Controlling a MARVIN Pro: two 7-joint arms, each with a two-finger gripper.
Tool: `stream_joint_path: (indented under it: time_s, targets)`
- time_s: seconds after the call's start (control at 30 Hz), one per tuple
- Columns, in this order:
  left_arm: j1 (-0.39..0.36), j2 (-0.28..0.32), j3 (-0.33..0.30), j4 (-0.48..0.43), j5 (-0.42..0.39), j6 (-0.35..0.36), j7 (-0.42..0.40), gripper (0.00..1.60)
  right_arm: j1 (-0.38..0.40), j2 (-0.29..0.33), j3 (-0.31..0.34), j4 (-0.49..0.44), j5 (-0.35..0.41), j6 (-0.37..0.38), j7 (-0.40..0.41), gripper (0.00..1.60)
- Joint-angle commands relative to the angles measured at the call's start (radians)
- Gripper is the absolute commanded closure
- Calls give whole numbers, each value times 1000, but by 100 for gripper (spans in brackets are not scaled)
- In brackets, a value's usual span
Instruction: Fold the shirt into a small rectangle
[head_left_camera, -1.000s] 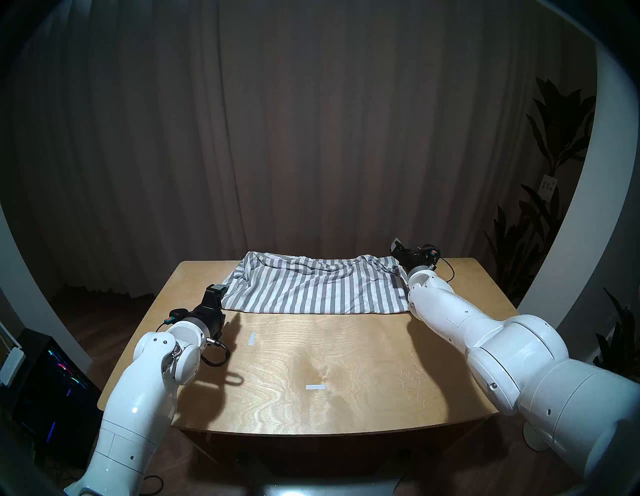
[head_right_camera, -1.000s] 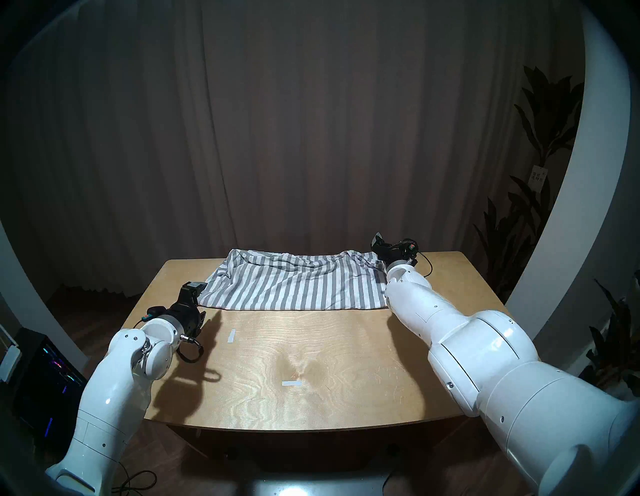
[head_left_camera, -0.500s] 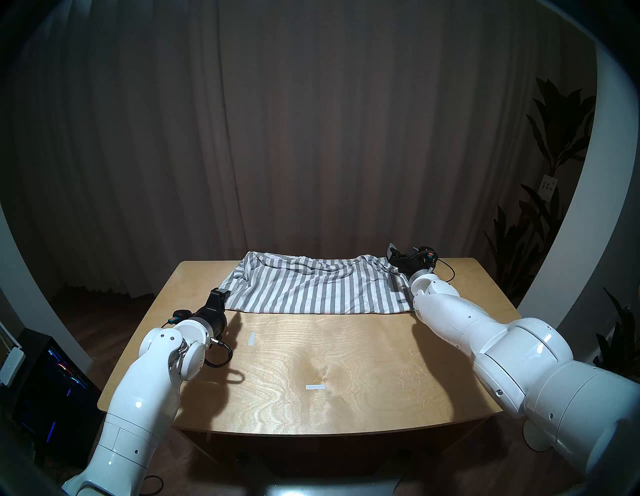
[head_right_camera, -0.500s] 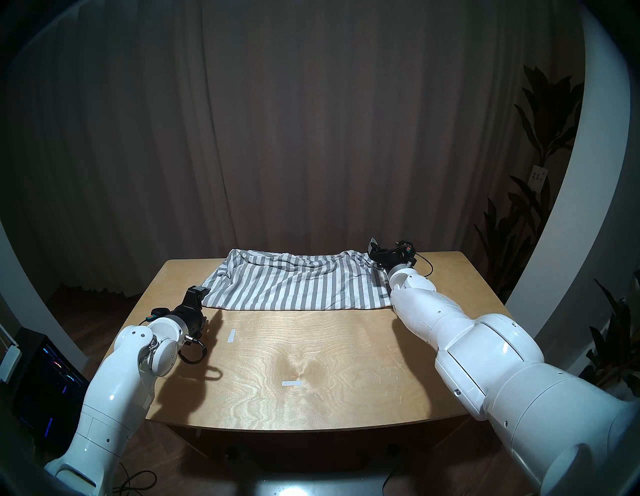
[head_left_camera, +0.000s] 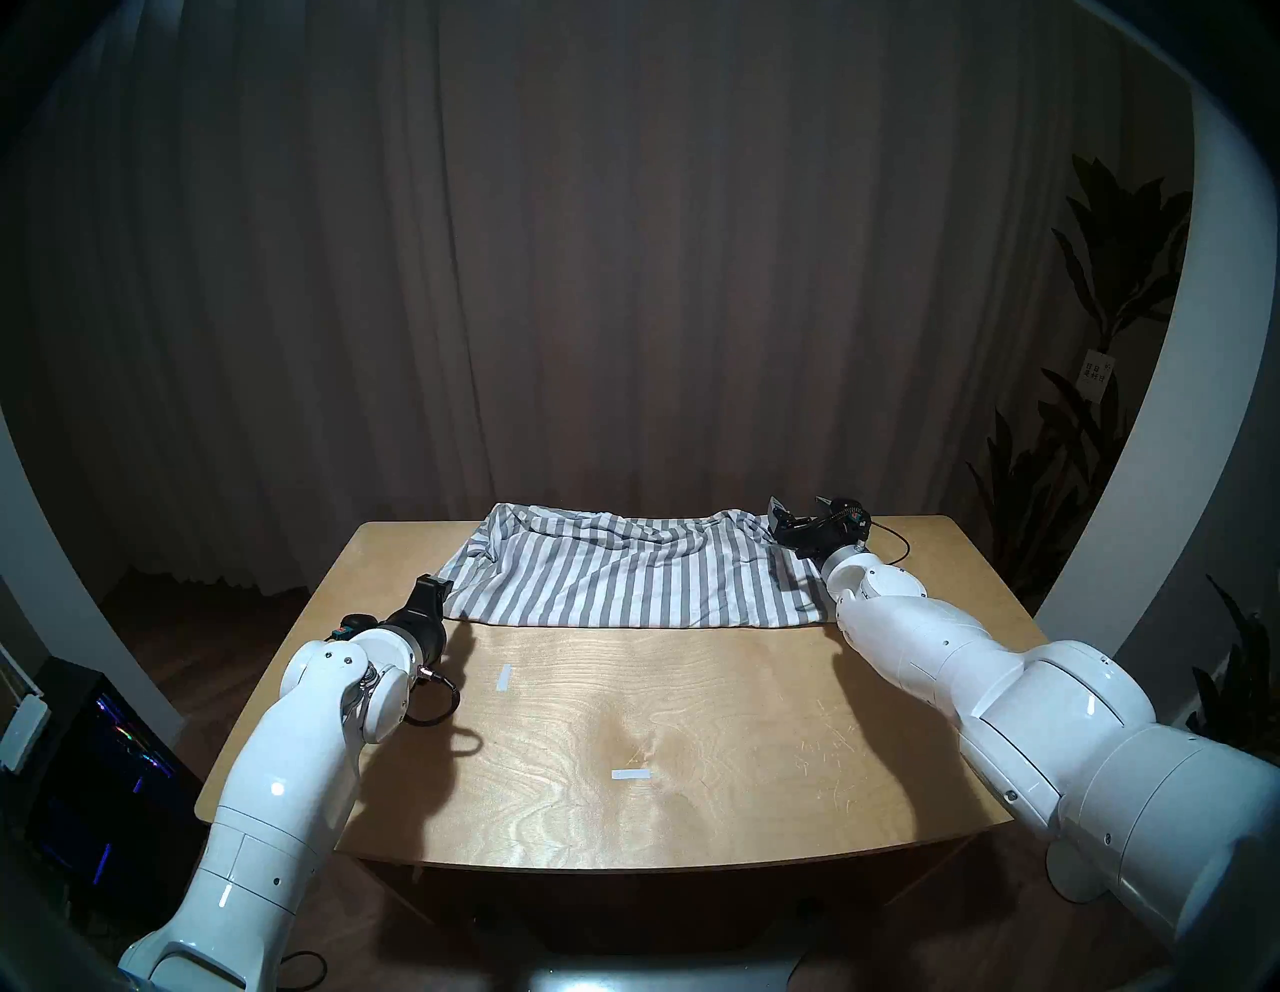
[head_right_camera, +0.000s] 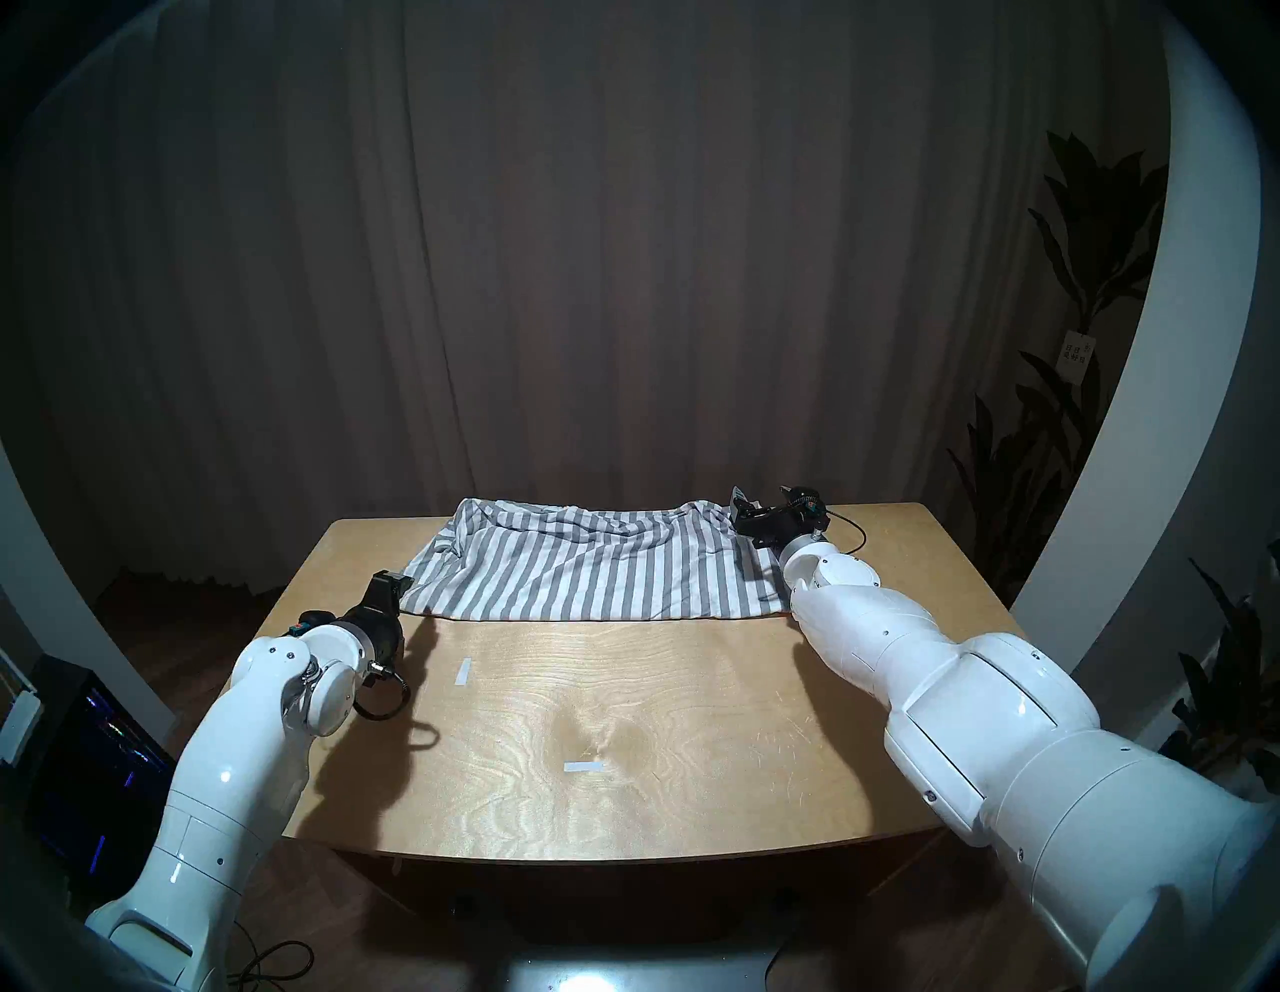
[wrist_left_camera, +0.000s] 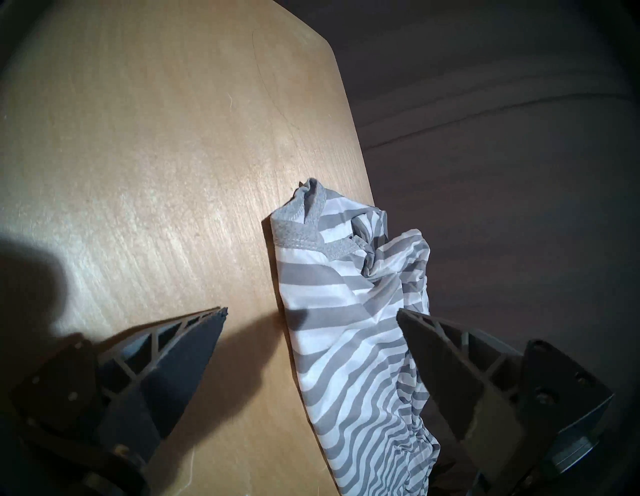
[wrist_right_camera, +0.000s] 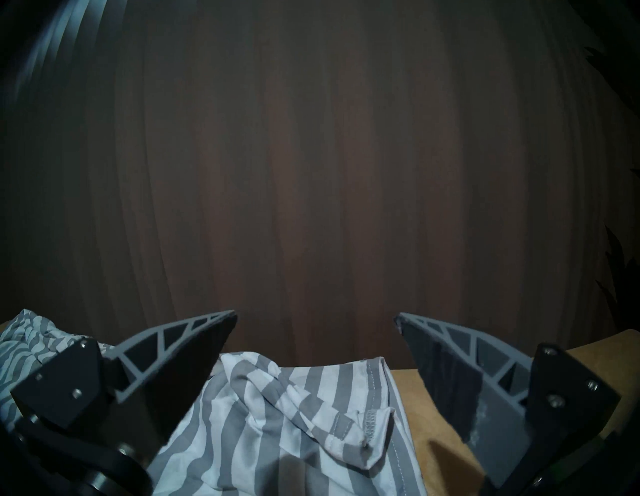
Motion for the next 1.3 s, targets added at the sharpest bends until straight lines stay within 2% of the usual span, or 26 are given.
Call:
stream_joint_path:
  time_s: [0.0, 0.53, 1.27]
  targets:
    - [-70, 0, 5, 17, 11, -2, 11, 0, 9, 23, -18, -33, -22, -16, 28, 0]
    - [-144, -9, 20, 99, 19, -4, 50, 0, 3, 58, -61, -69, -69, -26, 78, 0]
    - [-234, -50, 54, 221, 24, 2, 75, 0, -1, 110, -105, -139, -126, -43, 149, 0]
